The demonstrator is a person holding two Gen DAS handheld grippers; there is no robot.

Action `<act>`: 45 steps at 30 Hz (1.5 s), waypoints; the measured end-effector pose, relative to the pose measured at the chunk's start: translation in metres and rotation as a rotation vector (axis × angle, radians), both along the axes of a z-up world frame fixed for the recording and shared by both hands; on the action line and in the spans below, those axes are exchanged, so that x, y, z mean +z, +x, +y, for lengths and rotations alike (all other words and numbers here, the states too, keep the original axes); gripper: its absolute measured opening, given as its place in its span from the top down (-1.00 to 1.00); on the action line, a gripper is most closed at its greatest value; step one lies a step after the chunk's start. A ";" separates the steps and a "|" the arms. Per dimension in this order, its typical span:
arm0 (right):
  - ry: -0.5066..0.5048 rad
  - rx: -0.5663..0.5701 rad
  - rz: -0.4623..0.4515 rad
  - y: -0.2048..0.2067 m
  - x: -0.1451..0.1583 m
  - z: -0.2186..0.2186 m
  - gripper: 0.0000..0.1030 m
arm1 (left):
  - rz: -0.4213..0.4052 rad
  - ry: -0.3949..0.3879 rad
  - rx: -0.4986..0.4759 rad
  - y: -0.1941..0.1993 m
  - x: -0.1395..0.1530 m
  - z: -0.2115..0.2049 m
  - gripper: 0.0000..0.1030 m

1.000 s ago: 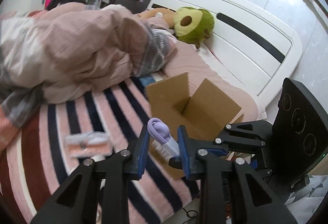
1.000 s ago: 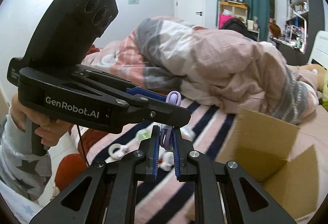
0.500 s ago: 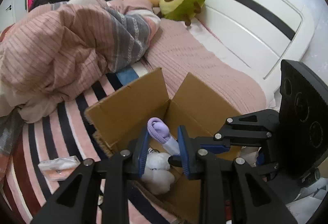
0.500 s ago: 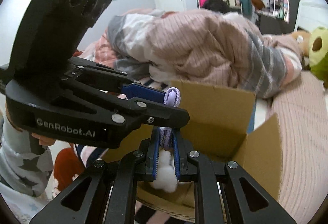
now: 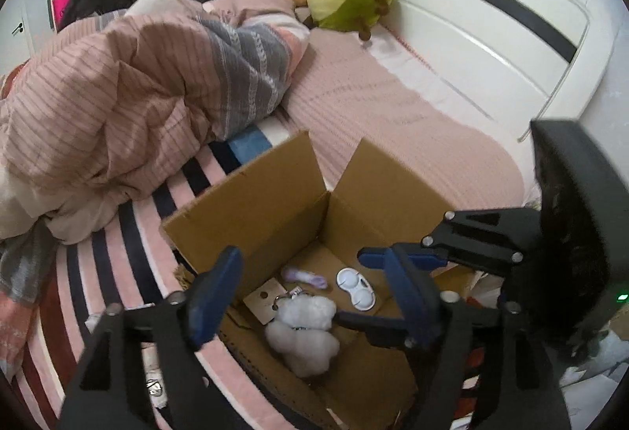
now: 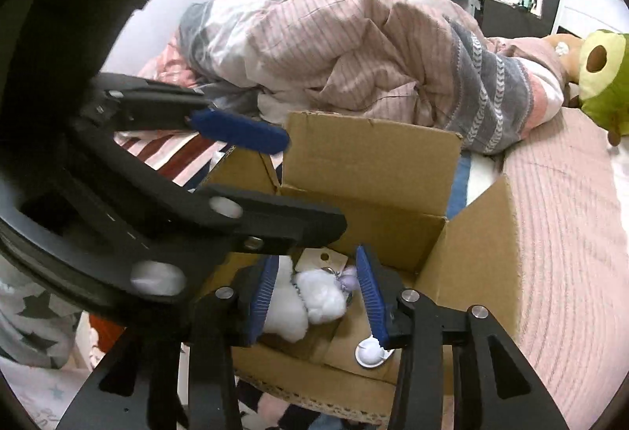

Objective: Organize objects
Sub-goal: 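Move the right tool to the white tape roll and grasp it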

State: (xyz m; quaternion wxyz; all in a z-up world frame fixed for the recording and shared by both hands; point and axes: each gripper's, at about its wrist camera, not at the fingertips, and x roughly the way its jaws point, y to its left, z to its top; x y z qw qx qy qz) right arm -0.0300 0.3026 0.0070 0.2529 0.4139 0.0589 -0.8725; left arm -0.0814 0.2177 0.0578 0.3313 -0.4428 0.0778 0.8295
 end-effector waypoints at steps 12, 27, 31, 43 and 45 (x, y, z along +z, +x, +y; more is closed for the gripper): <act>-0.087 0.135 0.135 0.042 0.036 -0.040 0.28 | 0.141 0.035 0.109 0.036 0.044 -0.089 -0.70; -0.129 0.343 0.057 0.061 -0.040 -0.197 -0.05 | 0.166 0.004 0.368 0.070 -0.024 -0.242 -0.90; -0.148 0.305 0.022 0.057 -0.074 -0.219 -0.16 | 0.138 0.025 0.418 0.071 -0.051 -0.272 -0.90; 0.001 0.239 0.038 0.053 -0.145 -0.278 -0.14 | 0.048 0.020 0.468 0.078 -0.112 -0.323 -0.90; 0.024 0.229 0.041 0.052 -0.152 -0.282 0.01 | 0.032 0.028 0.459 0.079 -0.119 -0.326 -0.90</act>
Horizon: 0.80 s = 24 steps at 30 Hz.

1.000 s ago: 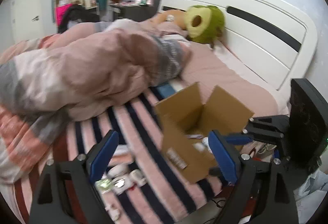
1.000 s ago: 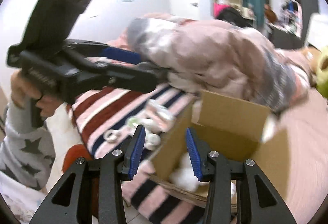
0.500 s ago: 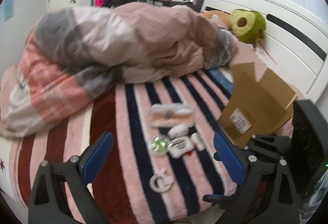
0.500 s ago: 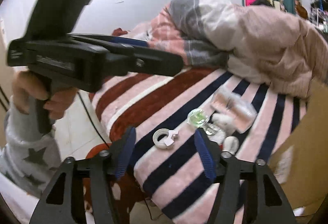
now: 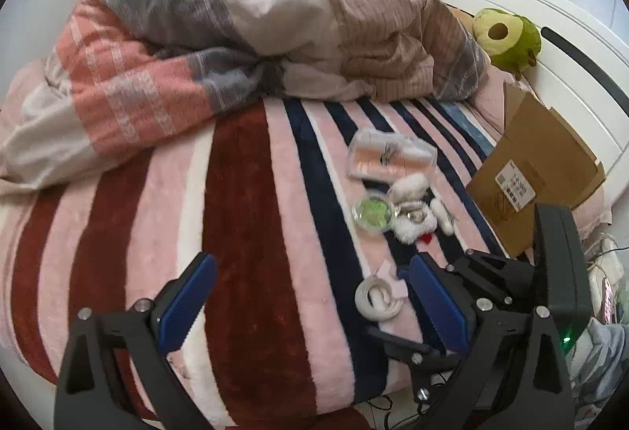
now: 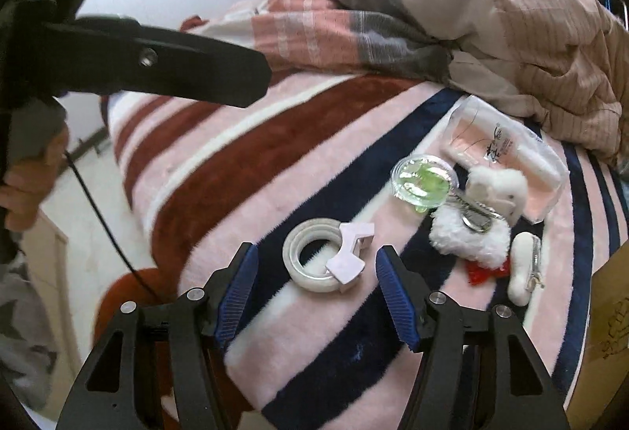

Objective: Organize objects
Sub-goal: 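Move the right tool to the white tape roll and grasp it, then carry the tape roll into the cardboard box and release it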

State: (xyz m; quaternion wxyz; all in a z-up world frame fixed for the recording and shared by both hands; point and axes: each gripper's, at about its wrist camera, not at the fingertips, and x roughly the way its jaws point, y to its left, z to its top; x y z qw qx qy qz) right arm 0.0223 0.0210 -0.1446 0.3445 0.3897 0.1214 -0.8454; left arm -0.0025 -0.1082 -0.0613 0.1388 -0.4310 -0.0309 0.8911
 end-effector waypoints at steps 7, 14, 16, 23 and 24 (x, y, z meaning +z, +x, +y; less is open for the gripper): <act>0.014 -0.034 0.014 -0.001 -0.008 0.000 0.29 | -0.034 0.033 -0.021 0.000 -0.016 -0.003 -0.90; -0.008 0.010 0.044 0.003 0.016 -0.001 0.29 | -0.043 0.086 -0.079 -0.001 -0.010 0.006 -0.90; -0.020 0.029 0.062 0.003 0.029 -0.001 0.29 | -0.045 0.119 -0.108 -0.003 -0.006 0.008 -0.90; -0.052 0.073 0.110 -0.001 0.071 0.005 0.29 | -0.019 0.157 -0.202 -0.008 0.025 0.027 -0.74; -0.058 0.075 0.119 -0.002 0.078 0.007 0.29 | -0.013 0.152 -0.215 -0.008 0.031 0.031 -0.63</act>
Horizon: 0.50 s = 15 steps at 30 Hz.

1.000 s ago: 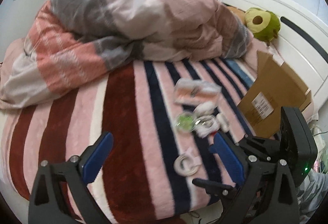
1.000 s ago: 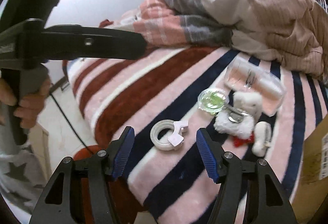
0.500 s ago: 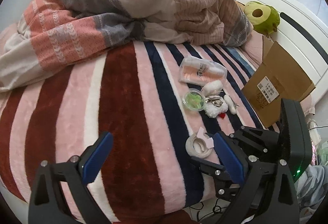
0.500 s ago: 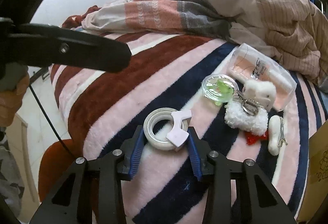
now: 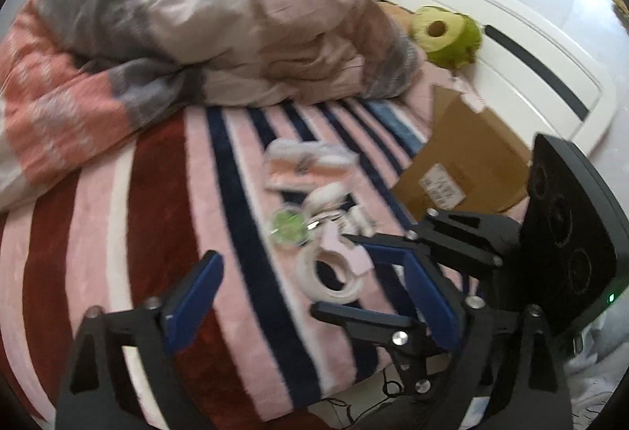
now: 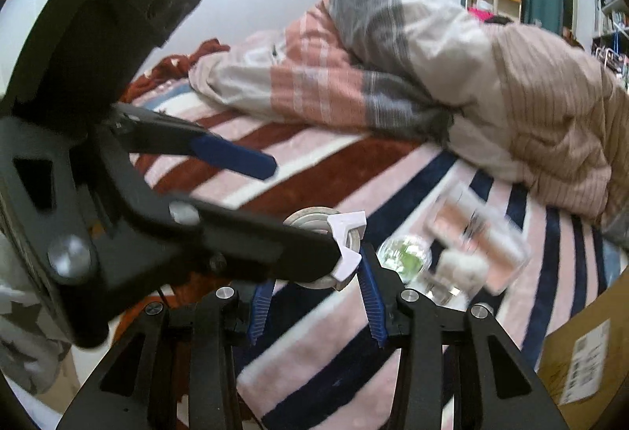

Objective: Organize objects
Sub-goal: 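Carry the tape roll into the cardboard box and release it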

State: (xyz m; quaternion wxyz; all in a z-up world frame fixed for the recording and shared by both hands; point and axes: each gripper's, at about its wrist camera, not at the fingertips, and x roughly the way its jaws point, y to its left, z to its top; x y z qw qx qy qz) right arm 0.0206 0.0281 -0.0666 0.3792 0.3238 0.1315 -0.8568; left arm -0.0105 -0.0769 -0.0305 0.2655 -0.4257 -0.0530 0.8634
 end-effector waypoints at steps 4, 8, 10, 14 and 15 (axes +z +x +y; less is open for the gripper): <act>-0.018 0.008 0.023 -0.002 0.020 0.009 0.29 | 0.023 -0.044 -0.028 -0.003 0.018 0.014 -0.27; -0.026 0.008 0.040 -0.002 0.037 0.019 0.29 | 0.035 -0.057 -0.067 -0.007 0.035 0.030 0.01; -0.023 0.000 0.050 -0.003 0.045 0.026 0.29 | 0.043 -0.057 -0.087 -0.009 0.044 0.040 0.16; -0.018 -0.022 0.061 -0.005 0.059 0.042 0.29 | 0.070 -0.081 -0.115 -0.011 0.058 0.062 0.22; -0.016 -0.032 0.064 -0.006 0.064 0.048 0.29 | 0.074 -0.082 -0.119 -0.011 0.061 0.066 0.22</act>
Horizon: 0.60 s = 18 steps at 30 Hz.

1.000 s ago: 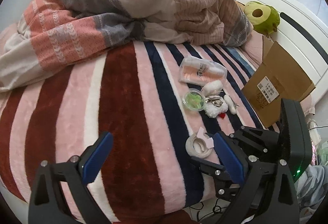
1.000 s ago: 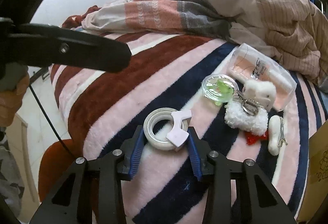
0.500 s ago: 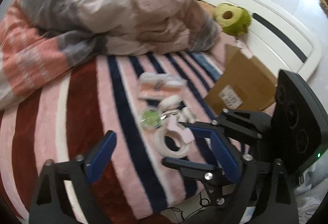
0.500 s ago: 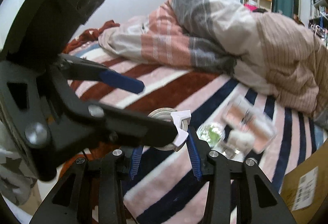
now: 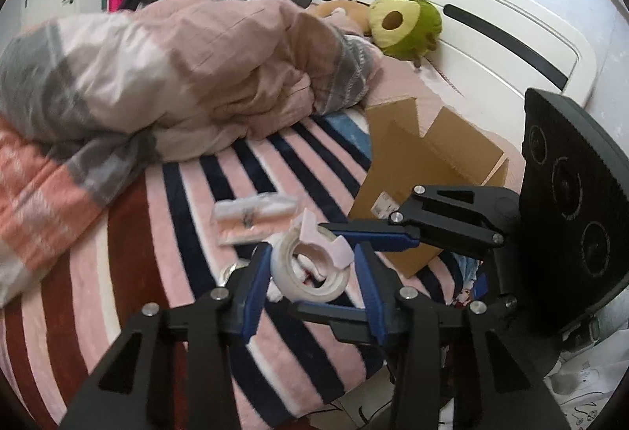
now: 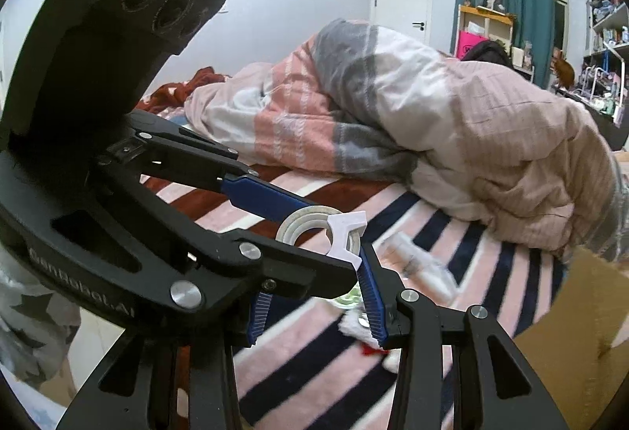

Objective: Organize objects
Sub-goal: 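Carry the tape roll into the cardboard box and release it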

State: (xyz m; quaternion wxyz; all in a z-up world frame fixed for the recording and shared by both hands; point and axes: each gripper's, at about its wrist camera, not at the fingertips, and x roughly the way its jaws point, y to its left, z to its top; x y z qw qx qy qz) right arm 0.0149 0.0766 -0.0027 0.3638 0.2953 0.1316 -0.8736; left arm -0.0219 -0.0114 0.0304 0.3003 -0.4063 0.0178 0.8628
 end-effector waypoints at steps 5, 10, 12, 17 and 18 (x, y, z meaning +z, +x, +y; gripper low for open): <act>0.006 -0.042 0.019 -0.002 0.016 0.029 0.29 | 0.020 0.000 -0.033 -0.005 0.017 0.032 0.22; 0.010 -0.105 0.029 -0.008 0.030 0.069 0.29 | 0.035 -0.018 -0.081 -0.014 0.031 0.079 0.22; 0.009 -0.132 0.017 -0.011 0.032 0.089 0.29 | 0.028 -0.028 -0.101 -0.019 0.034 0.099 0.23; -0.013 -0.196 -0.022 -0.021 0.033 0.141 0.29 | 0.006 -0.062 -0.154 -0.033 0.034 0.154 0.26; -0.017 -0.212 -0.033 -0.025 0.031 0.154 0.29 | -0.007 -0.064 -0.163 -0.037 0.033 0.166 0.26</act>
